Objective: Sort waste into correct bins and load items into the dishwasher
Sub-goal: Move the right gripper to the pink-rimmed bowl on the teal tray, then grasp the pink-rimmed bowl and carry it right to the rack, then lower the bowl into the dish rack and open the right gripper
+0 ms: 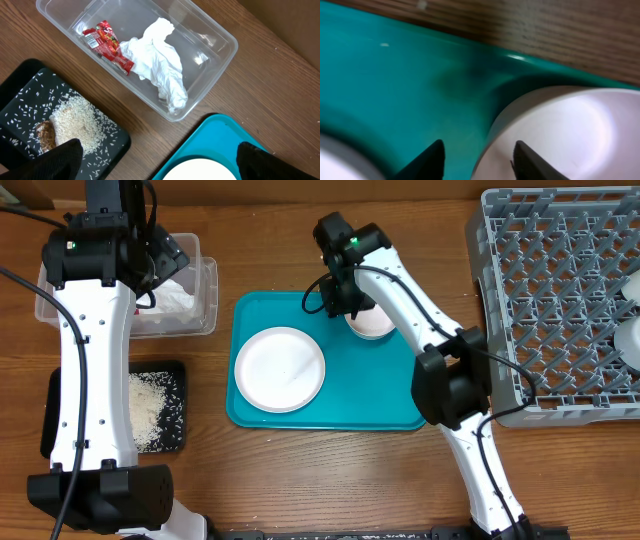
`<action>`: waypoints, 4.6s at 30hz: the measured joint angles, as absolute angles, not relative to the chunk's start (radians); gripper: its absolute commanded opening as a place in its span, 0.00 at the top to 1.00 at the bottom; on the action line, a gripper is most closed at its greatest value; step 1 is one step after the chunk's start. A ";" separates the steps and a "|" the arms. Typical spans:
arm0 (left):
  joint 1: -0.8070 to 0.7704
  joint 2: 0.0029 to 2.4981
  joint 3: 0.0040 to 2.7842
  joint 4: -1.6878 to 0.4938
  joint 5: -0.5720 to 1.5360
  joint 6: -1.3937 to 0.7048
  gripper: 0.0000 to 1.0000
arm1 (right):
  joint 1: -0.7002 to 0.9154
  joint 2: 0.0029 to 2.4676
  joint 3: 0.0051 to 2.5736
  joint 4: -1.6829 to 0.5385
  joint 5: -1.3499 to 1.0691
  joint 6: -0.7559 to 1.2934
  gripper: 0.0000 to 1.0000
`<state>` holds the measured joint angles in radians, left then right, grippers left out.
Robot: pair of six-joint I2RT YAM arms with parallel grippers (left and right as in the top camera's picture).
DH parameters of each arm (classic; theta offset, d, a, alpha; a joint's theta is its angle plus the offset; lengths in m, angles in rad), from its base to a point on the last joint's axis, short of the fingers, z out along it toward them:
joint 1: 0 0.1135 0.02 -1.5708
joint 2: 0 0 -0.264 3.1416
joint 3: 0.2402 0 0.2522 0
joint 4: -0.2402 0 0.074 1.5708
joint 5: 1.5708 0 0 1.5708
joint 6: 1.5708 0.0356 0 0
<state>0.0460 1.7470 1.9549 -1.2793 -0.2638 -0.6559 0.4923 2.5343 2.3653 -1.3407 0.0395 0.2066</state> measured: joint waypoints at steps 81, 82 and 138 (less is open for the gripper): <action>0.046 1.747 1.955 -1.279 -0.264 -0.656 0.00 | -1.033 2.334 2.014 -0.395 -1.201 0.333 0.96; 0.046 1.747 1.955 -1.279 -0.264 -0.656 0.00 | -1.028 2.334 2.014 -0.380 -1.203 0.342 0.96; 0.046 1.747 1.955 -1.279 -0.264 -0.656 0.00 | -0.854 2.178 2.096 -0.710 -0.114 0.313 0.88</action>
